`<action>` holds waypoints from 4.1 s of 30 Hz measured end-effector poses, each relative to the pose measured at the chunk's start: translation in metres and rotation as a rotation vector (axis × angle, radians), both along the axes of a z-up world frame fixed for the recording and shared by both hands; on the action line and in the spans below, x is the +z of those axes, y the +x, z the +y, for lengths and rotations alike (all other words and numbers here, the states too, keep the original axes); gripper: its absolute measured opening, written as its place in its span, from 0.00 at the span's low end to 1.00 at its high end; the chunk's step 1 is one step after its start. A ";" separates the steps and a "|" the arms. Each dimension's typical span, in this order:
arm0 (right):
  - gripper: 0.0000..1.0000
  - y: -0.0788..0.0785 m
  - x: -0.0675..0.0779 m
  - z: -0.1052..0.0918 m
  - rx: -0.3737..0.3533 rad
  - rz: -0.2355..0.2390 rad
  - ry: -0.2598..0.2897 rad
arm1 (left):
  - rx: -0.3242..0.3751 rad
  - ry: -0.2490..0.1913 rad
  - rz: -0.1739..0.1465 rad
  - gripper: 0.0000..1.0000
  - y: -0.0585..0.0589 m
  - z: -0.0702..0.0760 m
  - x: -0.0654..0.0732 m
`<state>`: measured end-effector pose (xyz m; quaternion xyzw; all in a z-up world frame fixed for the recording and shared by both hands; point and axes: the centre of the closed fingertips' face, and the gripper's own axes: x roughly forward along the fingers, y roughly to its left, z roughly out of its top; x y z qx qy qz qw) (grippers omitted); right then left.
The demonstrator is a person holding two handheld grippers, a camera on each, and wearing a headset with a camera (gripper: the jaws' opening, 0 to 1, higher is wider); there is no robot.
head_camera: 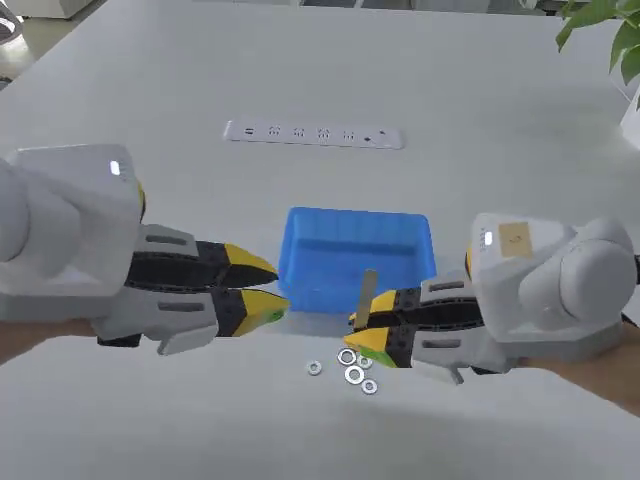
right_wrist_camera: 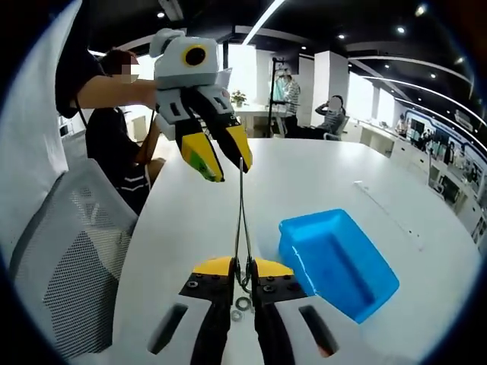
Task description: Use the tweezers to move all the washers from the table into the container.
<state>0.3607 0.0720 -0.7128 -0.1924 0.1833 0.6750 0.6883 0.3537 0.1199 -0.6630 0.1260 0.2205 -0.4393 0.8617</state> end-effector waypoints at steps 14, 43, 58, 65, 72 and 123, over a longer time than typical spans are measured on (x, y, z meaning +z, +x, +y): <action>0.09 0.039 0.049 0.006 0.024 0.022 0.089 | 0.057 0.001 -0.016 0.19 0.004 0.022 0.006; 0.09 0.103 -0.008 0.016 0.029 0.018 0.060 | 0.124 -0.035 0.029 0.19 0.021 0.028 -0.015; 0.09 0.105 -0.044 0.027 0.028 0.015 0.015 | 0.148 -0.047 0.059 0.19 0.014 0.031 -0.025; 0.10 0.099 -0.045 0.030 0.055 0.020 0.017 | 0.146 -0.045 0.075 0.19 0.010 0.031 -0.030; 0.10 0.094 -0.052 0.028 0.070 0.014 0.000 | 0.149 -0.053 0.068 0.19 0.014 0.030 -0.027; 0.10 0.078 -0.010 0.028 0.156 -0.005 0.038 | -0.185 -0.129 -0.023 0.17 0.093 -0.053 0.000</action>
